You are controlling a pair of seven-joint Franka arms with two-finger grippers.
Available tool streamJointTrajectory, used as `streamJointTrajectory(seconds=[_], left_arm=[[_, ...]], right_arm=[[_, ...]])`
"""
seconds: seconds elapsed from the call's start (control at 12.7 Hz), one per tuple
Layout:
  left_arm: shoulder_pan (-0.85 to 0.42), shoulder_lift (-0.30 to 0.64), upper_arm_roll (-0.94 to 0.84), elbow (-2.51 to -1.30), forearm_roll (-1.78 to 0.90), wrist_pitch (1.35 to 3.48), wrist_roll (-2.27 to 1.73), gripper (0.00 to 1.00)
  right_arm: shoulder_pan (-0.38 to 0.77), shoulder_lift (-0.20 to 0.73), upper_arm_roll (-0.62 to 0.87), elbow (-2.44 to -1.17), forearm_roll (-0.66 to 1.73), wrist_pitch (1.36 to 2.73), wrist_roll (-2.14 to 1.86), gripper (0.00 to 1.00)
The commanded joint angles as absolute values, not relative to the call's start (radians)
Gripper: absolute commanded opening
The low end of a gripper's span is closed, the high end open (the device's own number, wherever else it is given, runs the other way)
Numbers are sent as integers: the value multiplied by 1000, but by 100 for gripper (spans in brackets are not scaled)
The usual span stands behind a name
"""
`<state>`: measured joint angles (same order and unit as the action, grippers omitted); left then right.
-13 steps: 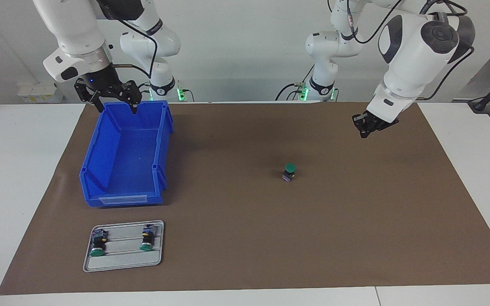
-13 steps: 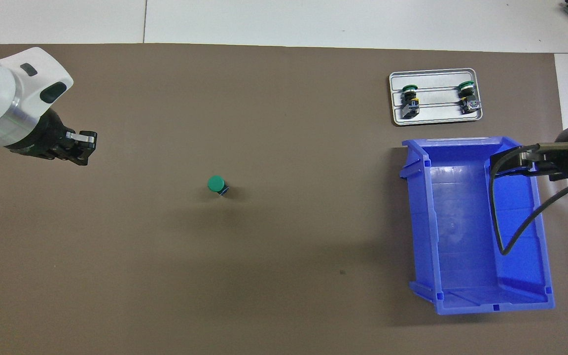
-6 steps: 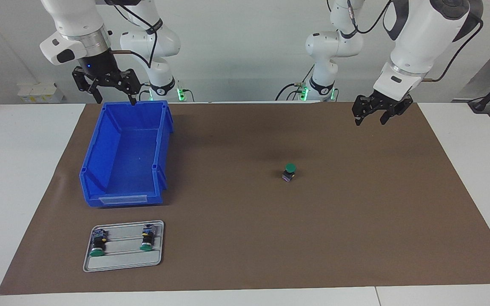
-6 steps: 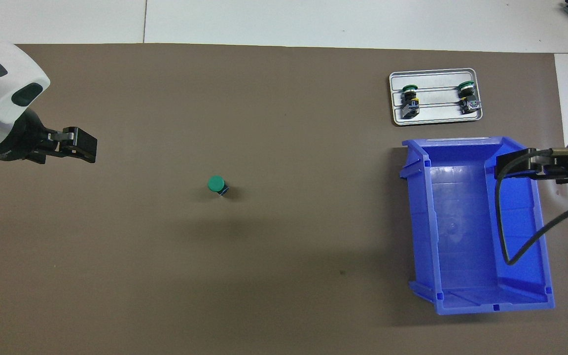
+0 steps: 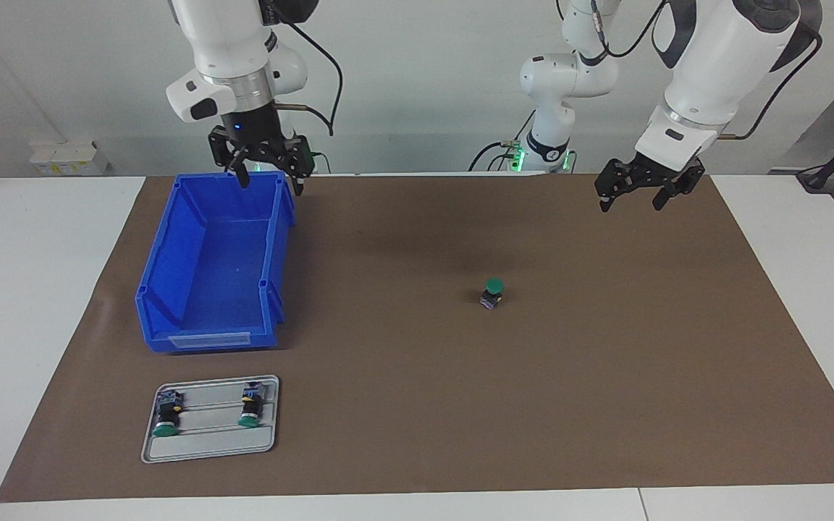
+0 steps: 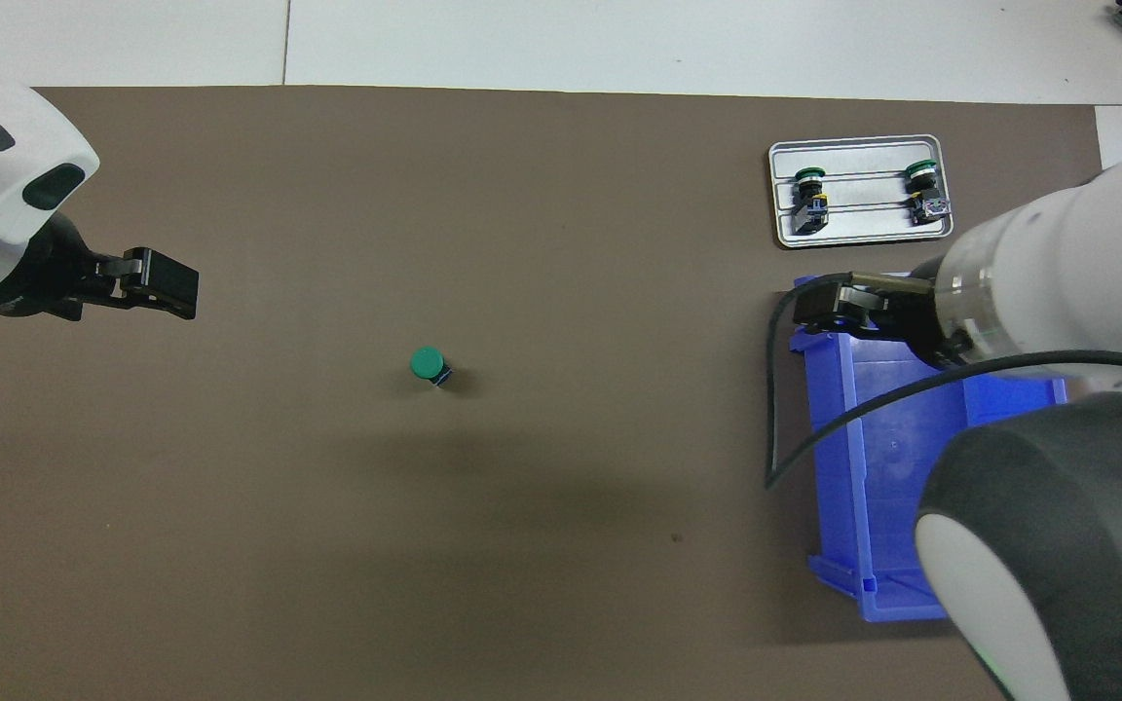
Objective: Place and press button with both arms
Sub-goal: 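Swing the right gripper from the blue bin over the green button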
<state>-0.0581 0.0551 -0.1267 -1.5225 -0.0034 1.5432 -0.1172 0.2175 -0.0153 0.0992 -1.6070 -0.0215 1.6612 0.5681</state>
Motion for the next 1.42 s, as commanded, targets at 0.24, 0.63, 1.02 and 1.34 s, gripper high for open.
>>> streamJointTrajectory(seconds=[0.24,0.63,1.02,1.34], left_arm=[[-51,-6,-117,-1601,-15,1539,-75,100],[-41,-6,-117,-1601,-15,1539,-77,100],[-41,-6,-117,-1601,-15,1539,-75,100],[-41,-6,-117,-1601,-15,1539,-77,100]], right_arm=[[376,84,100,-1592,-61,1744,846,98],[534,336,98,-1382,-106,1750,1124,98],[650,492,100,-1331,-159,1836,1290,98],[707,621,92,-1315,-184,1963,1374,98]])
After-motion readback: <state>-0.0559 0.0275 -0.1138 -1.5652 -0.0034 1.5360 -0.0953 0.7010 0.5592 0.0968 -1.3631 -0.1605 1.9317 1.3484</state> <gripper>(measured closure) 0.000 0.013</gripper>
